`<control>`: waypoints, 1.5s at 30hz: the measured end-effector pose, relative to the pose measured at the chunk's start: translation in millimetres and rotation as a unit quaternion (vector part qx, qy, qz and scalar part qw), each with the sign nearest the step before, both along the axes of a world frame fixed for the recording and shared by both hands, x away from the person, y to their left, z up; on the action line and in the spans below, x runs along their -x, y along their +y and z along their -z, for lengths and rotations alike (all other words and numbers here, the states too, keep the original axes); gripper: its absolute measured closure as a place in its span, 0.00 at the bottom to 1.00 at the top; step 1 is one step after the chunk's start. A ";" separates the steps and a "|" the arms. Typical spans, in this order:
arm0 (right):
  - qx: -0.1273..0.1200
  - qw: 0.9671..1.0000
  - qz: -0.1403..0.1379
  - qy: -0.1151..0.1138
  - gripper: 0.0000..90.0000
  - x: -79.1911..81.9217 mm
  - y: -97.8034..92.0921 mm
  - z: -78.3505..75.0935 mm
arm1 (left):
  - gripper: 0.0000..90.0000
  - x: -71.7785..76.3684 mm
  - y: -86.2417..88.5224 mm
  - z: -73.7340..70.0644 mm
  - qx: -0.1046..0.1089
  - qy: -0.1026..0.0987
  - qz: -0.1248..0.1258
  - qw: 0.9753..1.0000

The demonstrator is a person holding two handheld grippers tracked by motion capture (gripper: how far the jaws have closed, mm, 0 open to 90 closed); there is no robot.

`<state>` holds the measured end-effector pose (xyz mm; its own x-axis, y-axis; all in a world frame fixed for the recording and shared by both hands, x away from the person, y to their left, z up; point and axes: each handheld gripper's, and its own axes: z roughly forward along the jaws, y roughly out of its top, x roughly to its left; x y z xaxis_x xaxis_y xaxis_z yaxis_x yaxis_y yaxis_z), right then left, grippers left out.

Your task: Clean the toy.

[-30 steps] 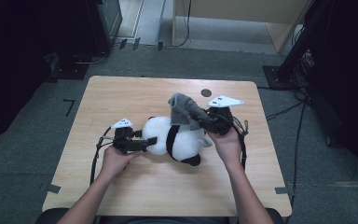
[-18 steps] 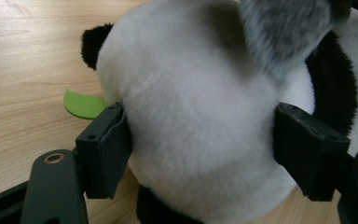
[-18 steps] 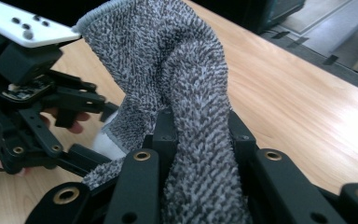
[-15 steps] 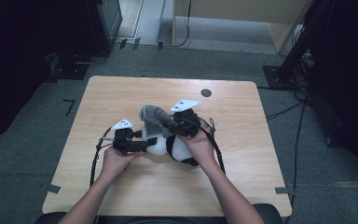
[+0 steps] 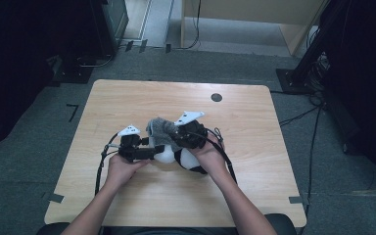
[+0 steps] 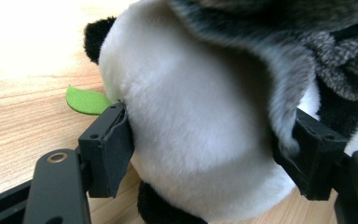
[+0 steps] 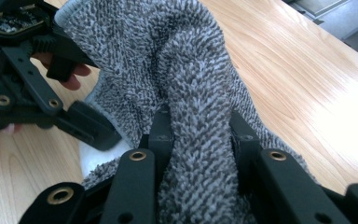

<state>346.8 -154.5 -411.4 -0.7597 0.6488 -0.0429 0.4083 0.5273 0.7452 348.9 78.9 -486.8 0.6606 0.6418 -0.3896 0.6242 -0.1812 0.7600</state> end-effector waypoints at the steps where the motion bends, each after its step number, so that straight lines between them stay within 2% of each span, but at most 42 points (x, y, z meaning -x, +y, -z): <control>1: -0.001 1.000 0.002 -0.001 0.77 1.0 -2.7 -0.1 | 0.28 -0.2 -0.1 0.1 0.000 -0.001 0.001 1.000; 14: -0.029 0.998 0.047 -0.009 0.78 11.2 -49.0 -8.1 | 0.28 -3.0 -0.4 -1.7 -0.004 0.009 0.006 1.000; 23: -0.061 0.994 0.093 0.004 0.78 18.2 -90.8 -8.9 | 0.28 -6.4 -2.3 -2.8 0.000 0.010 0.008 1.000; 29: -0.065 0.988 0.137 0.010 0.79 23.1 -116.4 0.2 | 0.28 -9.0 -3.8 -4.4 0.003 0.013 0.009 1.000; 33: -0.054 0.985 0.162 0.022 0.80 23.5 -129.7 9.6 | 0.28 -10.5 -3.6 -4.8 0.003 0.016 0.012 1.000; 40: -0.052 0.981 0.181 0.055 0.81 17.5 -140.8 35.6 | 0.28 -11.7 -2.9 -3.9 0.011 0.012 0.018 1.000; 43: -0.058 0.979 0.185 0.062 0.81 16.0 -144.3 39.2 | 0.28 -11.7 -2.8 -3.7 0.011 0.012 0.019 1.000; 45: -0.066 0.978 0.189 0.059 0.81 16.6 -148.9 36.6 | 0.28 -11.7 -2.7 -3.6 0.010 0.010 0.019 1.000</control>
<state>330.2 -303.4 -448.0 -0.4591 0.8784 0.1330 0.6428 0.2251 0.7323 360.6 76.3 -483.3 0.6764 0.6081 -0.4156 0.6327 -0.1908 0.7505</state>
